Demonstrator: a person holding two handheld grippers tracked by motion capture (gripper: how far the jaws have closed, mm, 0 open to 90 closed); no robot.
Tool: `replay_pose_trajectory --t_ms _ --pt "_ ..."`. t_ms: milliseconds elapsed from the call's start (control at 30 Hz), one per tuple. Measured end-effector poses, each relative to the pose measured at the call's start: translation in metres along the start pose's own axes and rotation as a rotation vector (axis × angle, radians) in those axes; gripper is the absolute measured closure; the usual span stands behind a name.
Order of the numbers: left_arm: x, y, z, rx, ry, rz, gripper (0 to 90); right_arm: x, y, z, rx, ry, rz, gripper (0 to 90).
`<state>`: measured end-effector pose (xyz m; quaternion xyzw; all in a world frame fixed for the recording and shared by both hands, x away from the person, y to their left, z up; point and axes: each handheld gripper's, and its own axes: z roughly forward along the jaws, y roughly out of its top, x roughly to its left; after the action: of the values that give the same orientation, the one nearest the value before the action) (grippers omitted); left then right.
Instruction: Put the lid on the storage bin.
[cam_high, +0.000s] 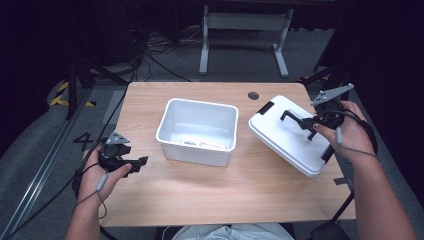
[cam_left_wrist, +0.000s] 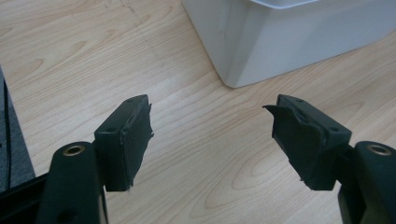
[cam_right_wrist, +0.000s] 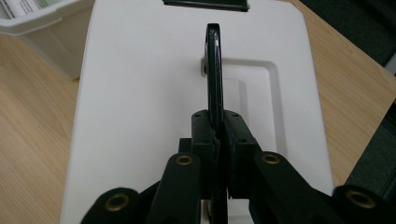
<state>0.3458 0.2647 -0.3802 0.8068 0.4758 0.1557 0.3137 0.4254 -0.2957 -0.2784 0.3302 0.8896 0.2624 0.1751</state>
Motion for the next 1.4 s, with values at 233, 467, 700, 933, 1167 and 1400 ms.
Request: replay_pose_trajectory --t_ms 233,467,700,933,1167,1400 --pt "0.002 -0.008 -0.008 -0.008 0.016 -0.011 28.9 0.011 0.034 -0.001 -0.021 0.022 -0.056 85.1" --pt "0.005 -0.011 -0.011 -0.018 0.021 -0.038 28.8 0.023 0.063 0.004 -0.041 0.05 -0.119 85.1" --pt "0.004 -0.008 -0.007 -0.007 0.013 -0.019 28.8 0.035 0.088 0.011 -0.046 0.071 -0.179 85.1" --pt "0.006 -0.005 -0.005 -0.008 0.005 -0.015 28.8 0.05 0.118 0.019 -0.057 0.083 -0.239 85.1" --pt "0.007 -0.003 -0.005 -0.007 -0.004 -0.014 28.8 0.062 0.14 0.03 -0.073 0.109 -0.275 85.1" --pt "0.008 -0.004 -0.005 -0.013 0.0 -0.017 28.8 0.073 0.159 0.043 -0.084 0.135 -0.307 85.1"
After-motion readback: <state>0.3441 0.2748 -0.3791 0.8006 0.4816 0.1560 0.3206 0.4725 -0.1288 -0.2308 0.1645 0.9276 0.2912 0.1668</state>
